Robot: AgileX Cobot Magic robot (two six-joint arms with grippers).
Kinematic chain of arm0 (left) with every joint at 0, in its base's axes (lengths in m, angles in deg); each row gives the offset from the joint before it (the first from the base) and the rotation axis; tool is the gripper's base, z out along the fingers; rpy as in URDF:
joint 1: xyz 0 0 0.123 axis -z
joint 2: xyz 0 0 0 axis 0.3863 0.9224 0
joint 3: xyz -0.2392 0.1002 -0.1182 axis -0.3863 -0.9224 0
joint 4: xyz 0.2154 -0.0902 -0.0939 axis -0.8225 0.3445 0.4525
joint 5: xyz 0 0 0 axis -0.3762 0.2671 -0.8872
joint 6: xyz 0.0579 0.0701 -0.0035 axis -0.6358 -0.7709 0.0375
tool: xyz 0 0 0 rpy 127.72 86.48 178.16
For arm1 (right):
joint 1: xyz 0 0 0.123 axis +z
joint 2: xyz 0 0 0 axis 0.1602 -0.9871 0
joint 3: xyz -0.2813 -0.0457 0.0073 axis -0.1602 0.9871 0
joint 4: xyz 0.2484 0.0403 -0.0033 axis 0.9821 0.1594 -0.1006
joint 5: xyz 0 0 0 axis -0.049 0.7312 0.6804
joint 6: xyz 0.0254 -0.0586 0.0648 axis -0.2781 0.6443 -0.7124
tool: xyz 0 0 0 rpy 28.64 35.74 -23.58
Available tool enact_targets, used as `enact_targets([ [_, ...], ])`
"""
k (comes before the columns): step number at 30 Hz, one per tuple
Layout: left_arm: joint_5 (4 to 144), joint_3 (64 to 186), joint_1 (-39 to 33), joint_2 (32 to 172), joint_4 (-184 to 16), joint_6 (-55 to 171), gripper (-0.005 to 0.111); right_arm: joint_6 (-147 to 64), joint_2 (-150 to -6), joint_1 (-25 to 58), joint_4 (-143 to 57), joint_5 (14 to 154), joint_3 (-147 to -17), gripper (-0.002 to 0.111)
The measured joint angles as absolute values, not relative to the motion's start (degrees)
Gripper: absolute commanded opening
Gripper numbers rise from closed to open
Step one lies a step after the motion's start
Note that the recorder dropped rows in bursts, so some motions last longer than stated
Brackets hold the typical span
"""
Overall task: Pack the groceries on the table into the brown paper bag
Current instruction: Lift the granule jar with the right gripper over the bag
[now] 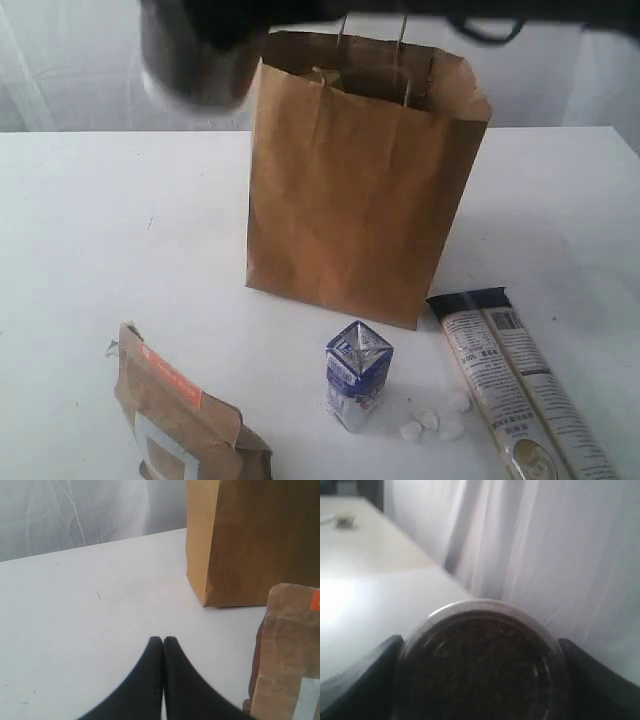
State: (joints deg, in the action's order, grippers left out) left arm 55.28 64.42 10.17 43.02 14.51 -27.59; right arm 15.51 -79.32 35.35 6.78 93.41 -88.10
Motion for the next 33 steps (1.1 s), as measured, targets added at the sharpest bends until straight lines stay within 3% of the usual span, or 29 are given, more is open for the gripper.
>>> enact_targets([
  [7, 55.3, 64.4, 10.2, 43.0, 14.5, -27.6, 0.0, 25.7, -71.9, 35.0, 10.3, 65.9, -89.3, 0.019],
  [12, 55.3, 64.4, 10.2, 43.0, 14.5, -27.6, 0.0, 33.8, -74.3, 29.8, 25.7, 60.7, -89.4, 0.019],
  [16, 55.3, 64.4, 10.2, 43.0, 14.5, -27.6, 0.0, 37.6, -78.9, 23.0, 35.7, 67.0, -89.4, 0.019],
  [24, 55.4, 64.4, 10.2, 43.0, 14.5, -27.6, 0.0, 35.0, -84.7, 11.0, 37.5, 89.0, -92.2, 0.019],
  [33, 55.4, 64.4, 10.2, 43.0, 14.5, -27.6, 0.0, 34.2, -90.2, 8.7, 36.5, 99.0, -92.3, 0.019],
])
